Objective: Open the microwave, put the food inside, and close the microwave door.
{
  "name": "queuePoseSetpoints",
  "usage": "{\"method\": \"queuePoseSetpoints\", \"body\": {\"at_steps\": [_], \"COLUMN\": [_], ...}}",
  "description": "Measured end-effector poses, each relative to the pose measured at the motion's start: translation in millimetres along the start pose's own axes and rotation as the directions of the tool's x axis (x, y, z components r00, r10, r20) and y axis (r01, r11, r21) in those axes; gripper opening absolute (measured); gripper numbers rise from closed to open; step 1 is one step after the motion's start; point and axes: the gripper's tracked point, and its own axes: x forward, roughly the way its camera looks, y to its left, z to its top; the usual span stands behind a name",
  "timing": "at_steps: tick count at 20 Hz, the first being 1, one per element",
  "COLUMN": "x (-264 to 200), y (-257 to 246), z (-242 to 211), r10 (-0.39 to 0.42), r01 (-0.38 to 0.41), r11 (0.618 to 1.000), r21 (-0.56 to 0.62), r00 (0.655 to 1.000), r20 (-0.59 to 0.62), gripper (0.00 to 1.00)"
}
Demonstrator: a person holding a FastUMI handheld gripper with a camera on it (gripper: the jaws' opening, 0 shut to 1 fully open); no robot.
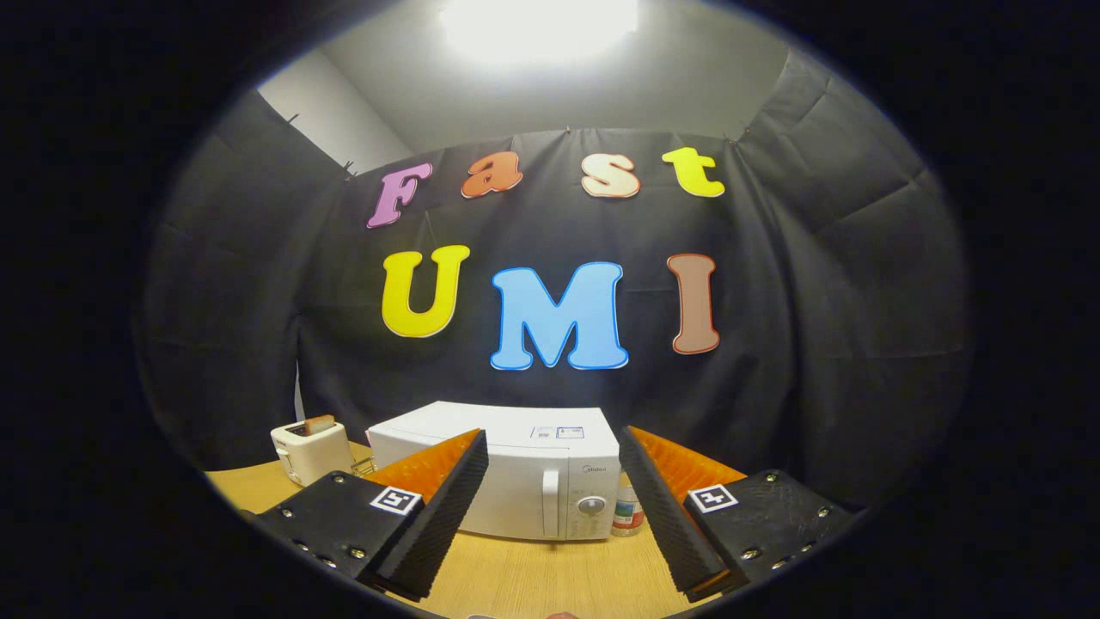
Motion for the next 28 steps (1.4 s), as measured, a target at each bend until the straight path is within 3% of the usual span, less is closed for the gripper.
{"method": "queuePoseSetpoints", "body": {"at_steps": [12, 24, 25, 27, 28], "x": [106, 159, 161, 165, 167], "y": [-11, 1, -1, -3, 4], "z": [-93, -190, -195, -201, -203], "r10": [0.013, 0.020, 0.006, -0.007, 0.014], "r01": [-0.017, -0.039, -0.026, -0.011, -0.026], "r11": [1.000, 0.998, 0.999, 0.999, 0.999], "r21": [-0.017, -0.044, -0.047, -0.044, -0.025], "r00": [0.985, 0.931, 0.926, 0.919, 0.917], "r20": [-0.171, -0.364, -0.377, -0.393, -0.398], "gripper": [0.98, 0.97, 0.91, 0.66, 0.62]}}
